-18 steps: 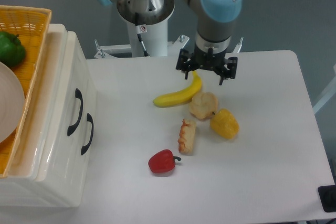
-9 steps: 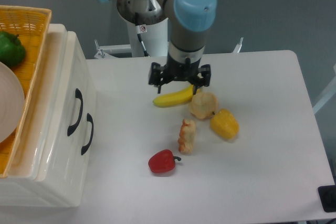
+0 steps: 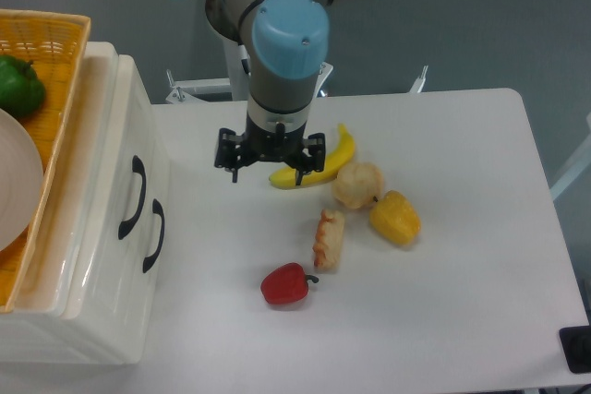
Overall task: Slide open the top white drawer
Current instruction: 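Move the gripper over the table toward the upper drawer's black handle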
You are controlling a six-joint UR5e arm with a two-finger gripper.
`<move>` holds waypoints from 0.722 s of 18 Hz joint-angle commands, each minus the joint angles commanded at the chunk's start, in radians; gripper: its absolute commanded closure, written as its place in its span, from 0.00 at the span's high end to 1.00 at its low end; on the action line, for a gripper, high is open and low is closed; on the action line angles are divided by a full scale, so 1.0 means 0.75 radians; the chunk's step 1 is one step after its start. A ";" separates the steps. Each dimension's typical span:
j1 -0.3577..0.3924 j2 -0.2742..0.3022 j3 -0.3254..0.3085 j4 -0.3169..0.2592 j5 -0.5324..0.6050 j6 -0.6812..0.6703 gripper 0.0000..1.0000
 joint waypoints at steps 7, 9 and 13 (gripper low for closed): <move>-0.061 -0.037 0.023 -0.002 -0.055 -0.057 1.00; -0.084 -0.043 0.027 -0.002 -0.062 -0.100 1.00; -0.114 -0.061 0.033 -0.010 -0.080 -0.168 1.00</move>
